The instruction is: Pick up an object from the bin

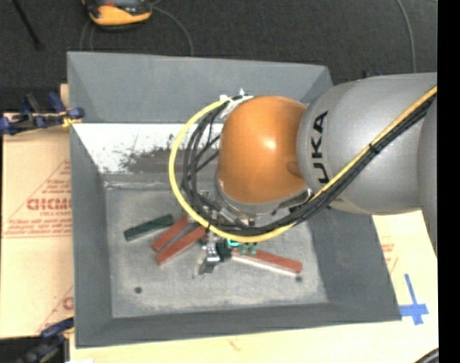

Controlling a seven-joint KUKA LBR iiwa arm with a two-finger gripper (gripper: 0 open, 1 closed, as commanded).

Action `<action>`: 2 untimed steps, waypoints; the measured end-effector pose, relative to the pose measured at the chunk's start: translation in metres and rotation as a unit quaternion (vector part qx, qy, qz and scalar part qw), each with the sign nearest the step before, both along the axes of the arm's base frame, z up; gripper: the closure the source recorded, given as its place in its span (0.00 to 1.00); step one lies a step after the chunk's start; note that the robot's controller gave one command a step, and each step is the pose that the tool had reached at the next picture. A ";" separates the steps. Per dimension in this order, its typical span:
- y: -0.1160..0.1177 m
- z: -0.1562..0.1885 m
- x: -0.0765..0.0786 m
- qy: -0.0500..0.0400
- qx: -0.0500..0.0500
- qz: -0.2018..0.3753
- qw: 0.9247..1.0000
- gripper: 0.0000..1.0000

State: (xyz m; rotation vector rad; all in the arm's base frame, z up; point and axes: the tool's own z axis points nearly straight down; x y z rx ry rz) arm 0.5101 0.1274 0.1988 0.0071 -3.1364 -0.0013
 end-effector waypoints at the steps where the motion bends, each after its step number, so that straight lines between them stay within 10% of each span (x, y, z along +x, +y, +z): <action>1: -0.001 0.004 0.002 -0.004 0.001 -0.002 1.000 0.00; 2: -0.005 -0.032 0.018 -0.008 0.001 -0.028 1.000 0.00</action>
Offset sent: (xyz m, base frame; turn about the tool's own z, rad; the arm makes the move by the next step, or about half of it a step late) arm 0.0486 -0.0173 -0.1288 0.1896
